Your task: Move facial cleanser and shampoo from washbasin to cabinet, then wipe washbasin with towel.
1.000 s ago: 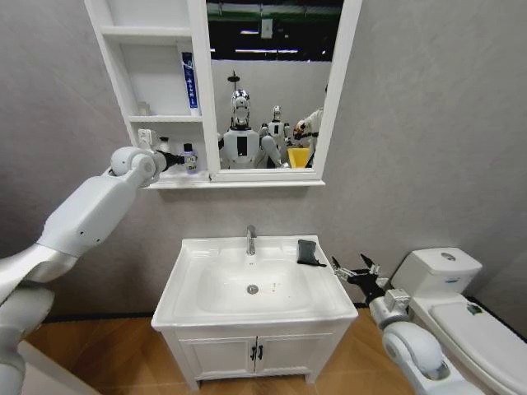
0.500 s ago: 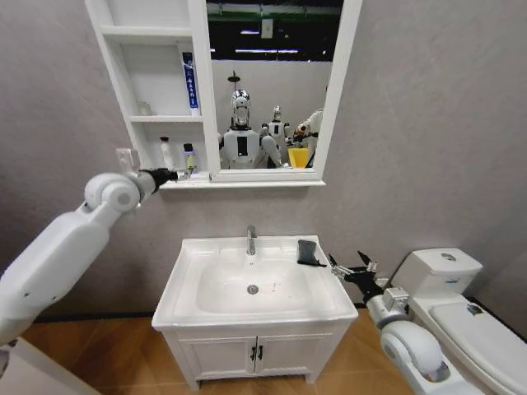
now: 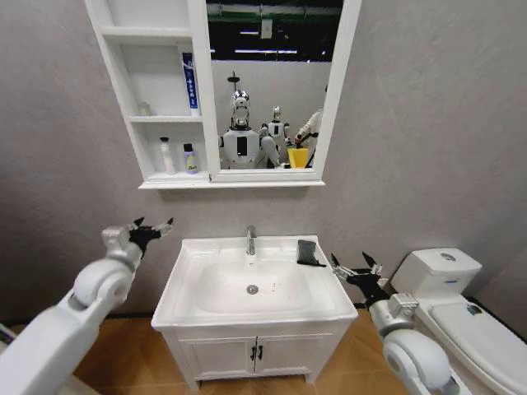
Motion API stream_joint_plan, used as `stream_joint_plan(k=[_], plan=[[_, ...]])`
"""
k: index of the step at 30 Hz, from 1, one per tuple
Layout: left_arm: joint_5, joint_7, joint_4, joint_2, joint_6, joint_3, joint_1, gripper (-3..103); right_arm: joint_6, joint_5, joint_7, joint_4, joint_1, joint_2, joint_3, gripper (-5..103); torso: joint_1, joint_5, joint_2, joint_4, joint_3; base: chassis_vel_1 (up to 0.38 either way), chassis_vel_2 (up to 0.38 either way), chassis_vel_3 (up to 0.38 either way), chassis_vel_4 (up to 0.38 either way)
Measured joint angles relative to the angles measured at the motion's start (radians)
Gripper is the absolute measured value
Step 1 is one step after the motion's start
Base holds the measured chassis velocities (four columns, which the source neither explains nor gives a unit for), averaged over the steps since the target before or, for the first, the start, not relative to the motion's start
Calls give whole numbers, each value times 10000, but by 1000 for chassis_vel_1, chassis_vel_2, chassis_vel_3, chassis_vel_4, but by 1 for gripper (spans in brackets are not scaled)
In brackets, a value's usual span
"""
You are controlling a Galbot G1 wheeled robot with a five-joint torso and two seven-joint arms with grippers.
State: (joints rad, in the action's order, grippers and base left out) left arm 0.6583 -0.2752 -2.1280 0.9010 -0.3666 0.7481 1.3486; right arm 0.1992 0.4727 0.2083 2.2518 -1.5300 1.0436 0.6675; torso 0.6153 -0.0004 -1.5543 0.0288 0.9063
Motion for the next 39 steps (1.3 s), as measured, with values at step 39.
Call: stream_joint_plan(k=[39], plan=[[-2373, 1446, -3760, 4787, 274, 1525, 3870, 100, 116, -404, 58, 1197, -842, 411, -136, 100, 1, 4, 1, 0, 2, 0, 0, 0, 0]])
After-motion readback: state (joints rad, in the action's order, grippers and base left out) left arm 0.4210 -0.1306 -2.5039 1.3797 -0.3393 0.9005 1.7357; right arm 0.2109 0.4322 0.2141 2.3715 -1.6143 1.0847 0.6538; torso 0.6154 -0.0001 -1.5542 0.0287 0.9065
